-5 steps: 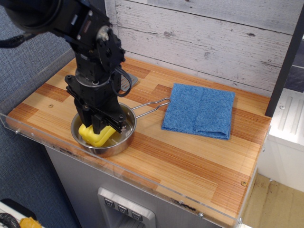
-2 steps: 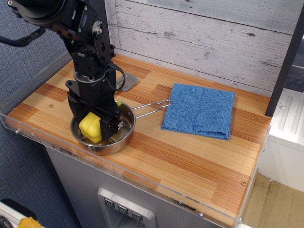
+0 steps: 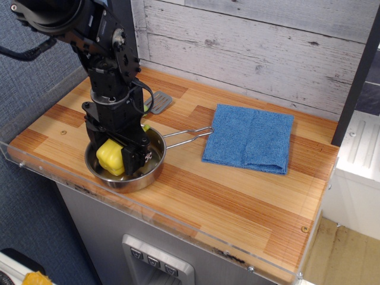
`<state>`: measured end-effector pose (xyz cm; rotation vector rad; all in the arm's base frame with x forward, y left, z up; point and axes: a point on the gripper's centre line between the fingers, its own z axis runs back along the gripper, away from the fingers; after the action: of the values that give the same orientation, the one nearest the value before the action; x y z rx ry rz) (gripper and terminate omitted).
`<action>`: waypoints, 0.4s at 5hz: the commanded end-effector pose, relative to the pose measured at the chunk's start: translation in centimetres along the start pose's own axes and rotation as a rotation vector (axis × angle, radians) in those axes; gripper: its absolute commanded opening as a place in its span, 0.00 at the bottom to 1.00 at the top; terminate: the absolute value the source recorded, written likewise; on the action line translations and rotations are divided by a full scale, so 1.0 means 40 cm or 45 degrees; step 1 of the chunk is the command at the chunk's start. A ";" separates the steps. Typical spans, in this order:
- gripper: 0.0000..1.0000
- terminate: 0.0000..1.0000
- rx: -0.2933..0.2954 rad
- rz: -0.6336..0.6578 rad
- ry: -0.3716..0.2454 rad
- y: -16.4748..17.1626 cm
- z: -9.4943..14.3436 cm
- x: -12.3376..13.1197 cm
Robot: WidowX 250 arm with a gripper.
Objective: Move capsicum out of pan and place it on the table.
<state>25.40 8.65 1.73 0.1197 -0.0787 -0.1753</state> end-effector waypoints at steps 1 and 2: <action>0.00 0.00 0.013 -0.043 -0.065 0.013 0.061 0.034; 0.00 0.00 -0.013 -0.055 -0.105 0.022 0.153 0.066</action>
<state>27.09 8.25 6.44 0.0819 -0.1166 -0.2115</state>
